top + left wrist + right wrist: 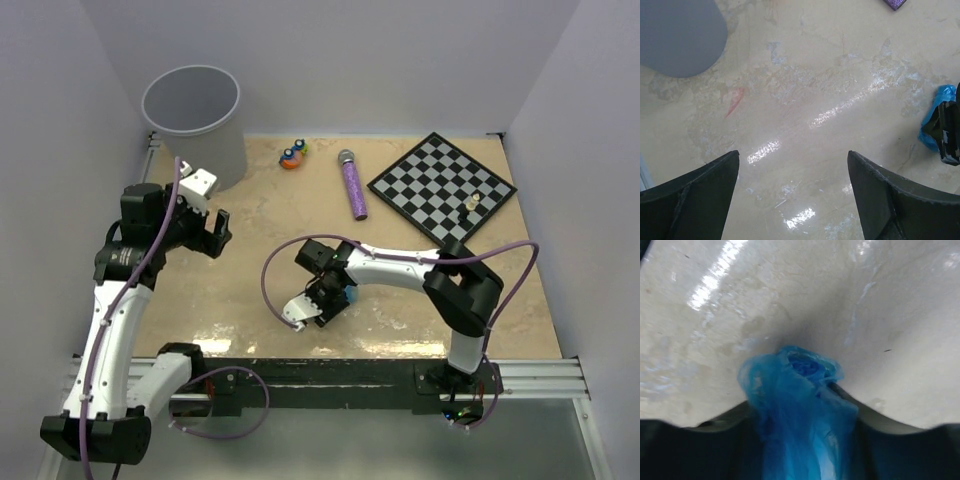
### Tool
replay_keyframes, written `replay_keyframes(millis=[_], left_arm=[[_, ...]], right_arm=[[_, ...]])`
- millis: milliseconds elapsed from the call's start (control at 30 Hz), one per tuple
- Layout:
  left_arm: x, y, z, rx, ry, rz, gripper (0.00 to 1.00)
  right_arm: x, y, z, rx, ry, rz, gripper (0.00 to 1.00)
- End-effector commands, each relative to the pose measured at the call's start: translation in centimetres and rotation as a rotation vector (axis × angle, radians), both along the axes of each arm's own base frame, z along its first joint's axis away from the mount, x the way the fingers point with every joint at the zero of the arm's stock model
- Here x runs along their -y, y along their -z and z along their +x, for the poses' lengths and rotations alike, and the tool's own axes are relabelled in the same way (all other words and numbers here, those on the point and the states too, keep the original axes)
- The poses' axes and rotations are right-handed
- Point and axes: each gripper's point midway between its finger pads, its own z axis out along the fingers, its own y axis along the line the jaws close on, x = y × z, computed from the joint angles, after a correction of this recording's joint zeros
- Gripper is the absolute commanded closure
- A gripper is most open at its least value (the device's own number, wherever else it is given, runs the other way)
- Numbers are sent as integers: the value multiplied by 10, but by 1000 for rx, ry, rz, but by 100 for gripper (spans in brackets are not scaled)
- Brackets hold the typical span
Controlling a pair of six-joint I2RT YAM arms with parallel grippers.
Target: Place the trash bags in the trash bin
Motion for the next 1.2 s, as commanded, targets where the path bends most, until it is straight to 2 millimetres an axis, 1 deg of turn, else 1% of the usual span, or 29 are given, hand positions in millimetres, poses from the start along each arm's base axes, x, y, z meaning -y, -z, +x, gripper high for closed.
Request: replay_keyframes(millis=[0,33,67,133,167,200,267,300,367,400,433,467,533,567,600,633,700,733,767,800,833,867,900,933,967,1033,1100,1133,1167], left_arm=[[-9,-14,-9,50,-21,36,6],[-10,-16,-10,55,-25,39,6],[-10,-19,-10,64,-28,40,6],[-12,-20,-12,70,-36,44,6],[-12,-20,-11,76,-39,45,6],[-13,-16,-12,68,-43,48,6],[-14,-8,-12,54,-52,45,6],[-14,-4,-11,49,-58,41,6],[-13,1,-10,39,-65,27,6],[-13,5,-10,30,-66,19,6],[-12,6,-9,25,-67,9,7],[-11,8,-9,19,-67,-1,7],[-7,13,-9,5,-51,-18,7],[-6,14,-8,5,-49,-26,7],[-4,16,-8,0,-47,-36,7],[-3,21,-6,-10,-49,-47,7],[1,29,-4,-21,-58,-81,7],[3,35,-2,-35,-64,-104,7],[11,43,-1,-52,-34,-132,9],[11,46,4,-52,-30,-132,10],[9,48,13,-50,-73,-154,10],[9,52,22,-61,-103,-174,9],[14,55,27,-75,-90,-202,10],[21,59,34,-105,-94,-251,11],[26,63,40,-136,-99,-294,12],[36,83,52,-227,-134,-378,15],[44,95,58,-278,-138,-440,17],[48,103,57,-311,-143,-465,18],[49,110,56,-339,-159,-487,18]], right_arm=[[-13,-11,30,199,-158,20,58],[-16,-15,38,275,-227,32,63],[-24,-20,47,368,-314,63,69],[-38,-28,61,514,-468,106,76],[-45,-29,65,562,-548,120,78],[-54,-31,68,596,-622,132,79],[-69,-31,66,613,-766,161,79],[-75,-32,63,625,-850,176,77],[-77,-25,54,650,-992,188,71],[-74,-21,53,657,-1039,172,67],[-65,-14,50,637,-1102,132,63],[-58,-10,44,599,-1115,120,58],[-45,-6,36,533,-1072,110,39],[-40,-14,33,529,-1031,130,18],[-34,-21,30,525,-984,159,2],[-30,-29,29,520,-908,191,2],[-26,-56,28,521,-765,266,2],[-25,-73,28,523,-684,306,2],[-23,-90,27,528,-613,343,2],[-21,-107,29,530,-522,381,2],[-20,-125,28,536,-429,428,2],[-18,-140,30,531,-310,472,2],[-12,-153,35,538,-171,504,2],[-9,-176,44,571,-19,571,2],[-6,-190,52,565,153,636,2],[6,-210,64,542,421,712,2],[8,-230,77,447,737,806,2],[7,-239,83,364,901,846,2],[3,-237,87,228,1095,860,2]])
